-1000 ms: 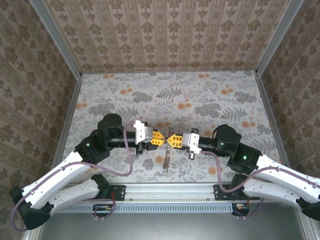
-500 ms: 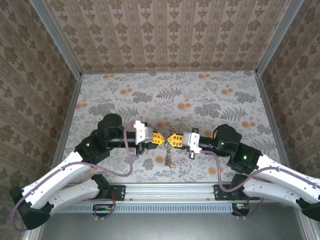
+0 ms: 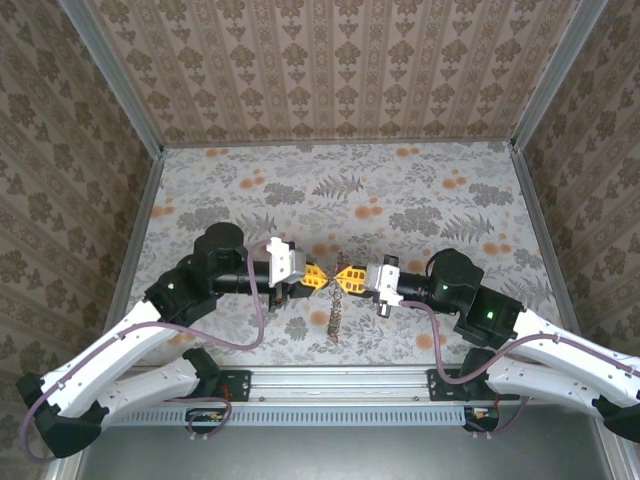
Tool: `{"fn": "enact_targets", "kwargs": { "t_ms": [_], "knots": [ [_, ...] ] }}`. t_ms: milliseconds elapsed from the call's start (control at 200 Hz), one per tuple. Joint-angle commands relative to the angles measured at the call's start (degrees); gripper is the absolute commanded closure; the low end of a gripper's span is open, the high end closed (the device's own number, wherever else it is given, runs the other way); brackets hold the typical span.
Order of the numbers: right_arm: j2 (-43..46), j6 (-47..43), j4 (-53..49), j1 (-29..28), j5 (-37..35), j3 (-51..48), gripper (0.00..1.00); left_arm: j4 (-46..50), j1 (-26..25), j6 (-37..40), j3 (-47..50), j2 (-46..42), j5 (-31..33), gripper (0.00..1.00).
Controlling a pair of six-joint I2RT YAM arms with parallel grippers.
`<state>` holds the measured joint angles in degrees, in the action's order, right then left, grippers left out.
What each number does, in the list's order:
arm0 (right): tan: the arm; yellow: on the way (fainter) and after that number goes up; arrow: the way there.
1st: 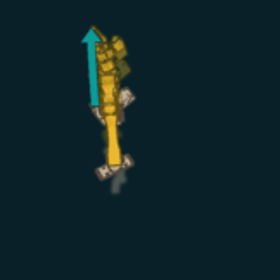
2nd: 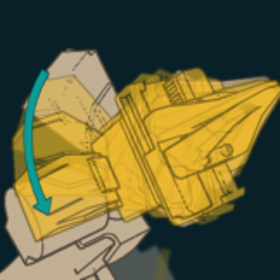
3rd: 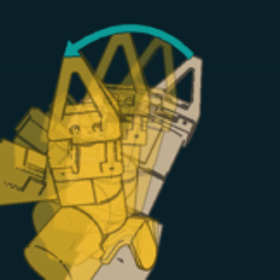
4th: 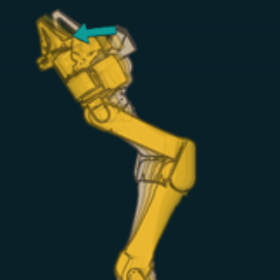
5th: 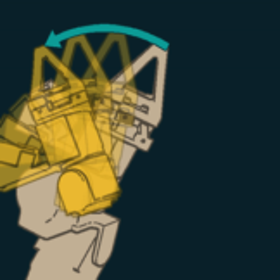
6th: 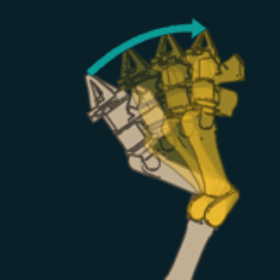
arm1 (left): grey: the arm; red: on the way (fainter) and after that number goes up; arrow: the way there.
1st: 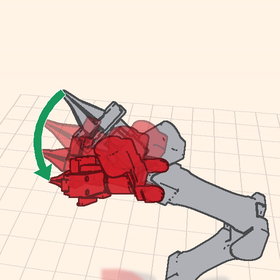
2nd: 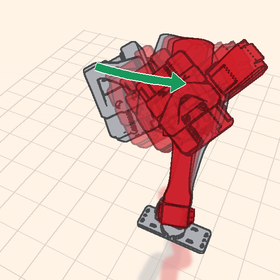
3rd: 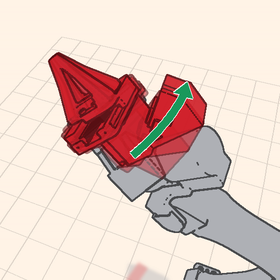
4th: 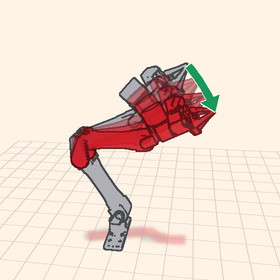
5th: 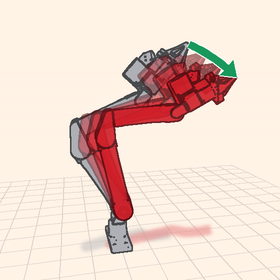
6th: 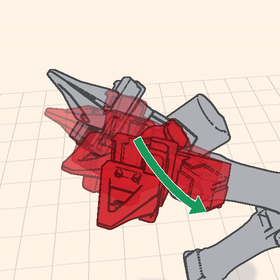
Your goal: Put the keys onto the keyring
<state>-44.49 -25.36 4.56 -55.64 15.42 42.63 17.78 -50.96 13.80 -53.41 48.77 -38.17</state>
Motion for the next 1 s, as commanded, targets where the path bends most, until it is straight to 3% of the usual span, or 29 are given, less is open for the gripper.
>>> {"fn": "enact_targets", "kwargs": {
  "t_ms": [0, 995],
  "knots": [
    [1.23, -0.56, 1.95, 0.29, -1.88, -0.8, 1.0, 1.23, 0.21, 0.47, -2.42, 0.46, -0.92, 1.0],
    [0.12, -1.74, 3.94, 0.27, -6.97, -3.12, 1.0, 2.17, 0.08, 0.31, -6.38, 4.05, -3.46, 1.0]
  ]
}}
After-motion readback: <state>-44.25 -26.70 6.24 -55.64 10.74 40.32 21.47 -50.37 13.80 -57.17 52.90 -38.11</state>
